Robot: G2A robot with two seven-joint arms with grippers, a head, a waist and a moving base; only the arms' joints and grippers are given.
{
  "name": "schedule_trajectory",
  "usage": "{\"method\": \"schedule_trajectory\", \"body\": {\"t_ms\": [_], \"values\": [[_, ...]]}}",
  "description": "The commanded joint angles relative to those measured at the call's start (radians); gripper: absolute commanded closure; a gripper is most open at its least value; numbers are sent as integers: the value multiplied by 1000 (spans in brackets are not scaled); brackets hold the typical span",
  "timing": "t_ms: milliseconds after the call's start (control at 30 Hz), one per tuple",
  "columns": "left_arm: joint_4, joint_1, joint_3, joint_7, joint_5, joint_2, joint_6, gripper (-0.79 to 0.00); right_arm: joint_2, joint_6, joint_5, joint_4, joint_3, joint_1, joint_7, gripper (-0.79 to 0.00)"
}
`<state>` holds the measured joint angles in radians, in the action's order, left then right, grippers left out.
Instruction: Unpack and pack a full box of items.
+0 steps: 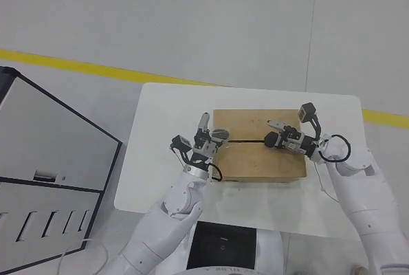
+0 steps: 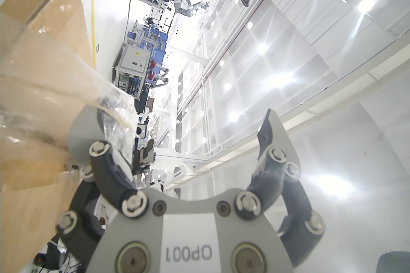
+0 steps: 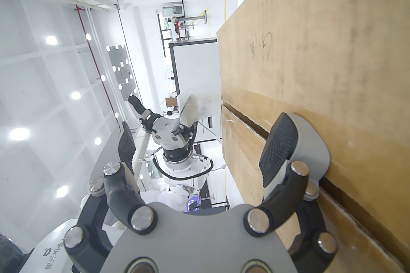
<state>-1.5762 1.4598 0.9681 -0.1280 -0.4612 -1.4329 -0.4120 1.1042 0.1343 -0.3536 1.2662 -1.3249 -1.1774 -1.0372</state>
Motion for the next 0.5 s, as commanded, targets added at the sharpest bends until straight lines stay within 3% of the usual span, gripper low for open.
{"method": "schedule_trajectory", "body": {"t_ms": [0, 467], "values": [[21, -15, -30, -6, 10, -9, -13, -785, -2, 1, -2, 0, -5, -3, 1, -785], [128, -75, -115, -27, 20, -55, -60, -785, -13, 3, -8, 8, -35, -25, 12, -785]]}}
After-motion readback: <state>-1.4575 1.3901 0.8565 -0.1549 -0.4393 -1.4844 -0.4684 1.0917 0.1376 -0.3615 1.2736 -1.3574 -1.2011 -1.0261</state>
